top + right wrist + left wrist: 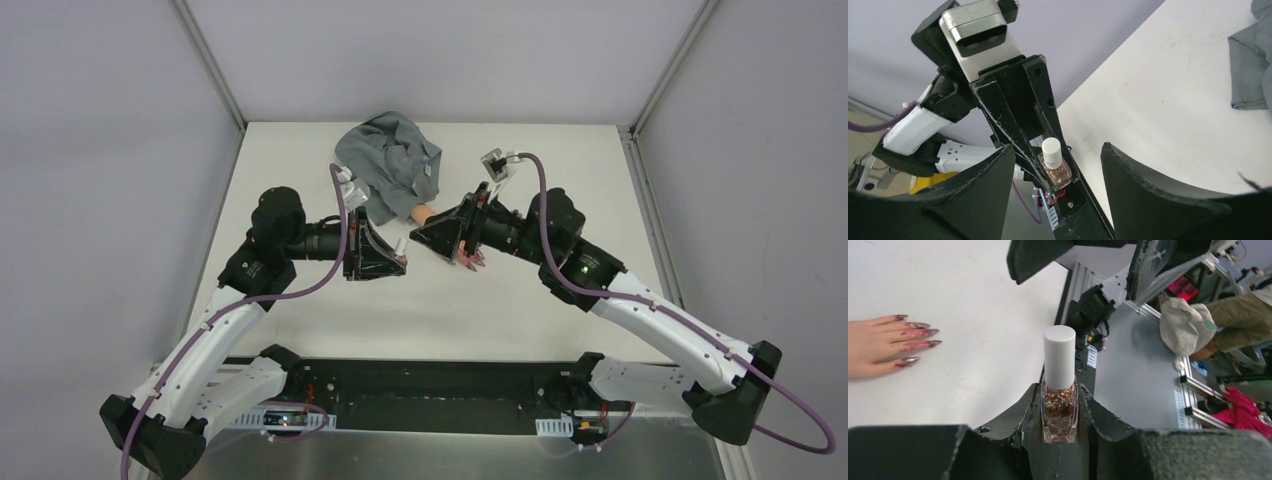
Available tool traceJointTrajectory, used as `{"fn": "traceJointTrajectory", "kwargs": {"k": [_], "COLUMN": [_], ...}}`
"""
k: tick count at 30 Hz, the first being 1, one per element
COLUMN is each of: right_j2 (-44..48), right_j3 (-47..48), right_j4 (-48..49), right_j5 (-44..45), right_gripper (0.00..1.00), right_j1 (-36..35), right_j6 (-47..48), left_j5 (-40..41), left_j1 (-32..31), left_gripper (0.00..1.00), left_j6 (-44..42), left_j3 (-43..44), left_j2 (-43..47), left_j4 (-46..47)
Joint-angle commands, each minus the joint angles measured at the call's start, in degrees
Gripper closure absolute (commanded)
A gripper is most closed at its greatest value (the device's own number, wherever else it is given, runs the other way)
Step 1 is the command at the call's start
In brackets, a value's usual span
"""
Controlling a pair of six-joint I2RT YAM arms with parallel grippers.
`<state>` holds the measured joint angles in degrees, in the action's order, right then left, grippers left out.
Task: Paint the nails
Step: Unscrew the nail polish bottle.
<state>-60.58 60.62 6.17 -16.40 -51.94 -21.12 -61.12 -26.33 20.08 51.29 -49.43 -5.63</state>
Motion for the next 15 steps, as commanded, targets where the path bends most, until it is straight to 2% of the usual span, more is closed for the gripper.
{"fn": "traceJointTrajectory", "kwargs": {"k": [1,7,15], "right_j2": [-0.1,-3.0,-7.8], "right_j3": [0.2,2.3,6.1], "right_j4": [0.1,-2.2,-2.3], "right_j5": [7.4,13.0,17.4], "right_gripper": [0.35,0.37,0.45], "right_j1": [0.0,-1.9,-5.3], "right_j6": [-5.8,-8.8,-8.7], "left_j5": [7.9,14.1,14.8], "left_j1": [-0.4,0.2,0.8], "left_gripper": [1.0,1.0,1.0], "left_j6": [-0.6,-0.5,0.0], "left_j3": [0.3,0.3,0.3], "left_j2": [1.0,0.9,0.6], "left_j4": [1.4,-0.7,-0.7]}}
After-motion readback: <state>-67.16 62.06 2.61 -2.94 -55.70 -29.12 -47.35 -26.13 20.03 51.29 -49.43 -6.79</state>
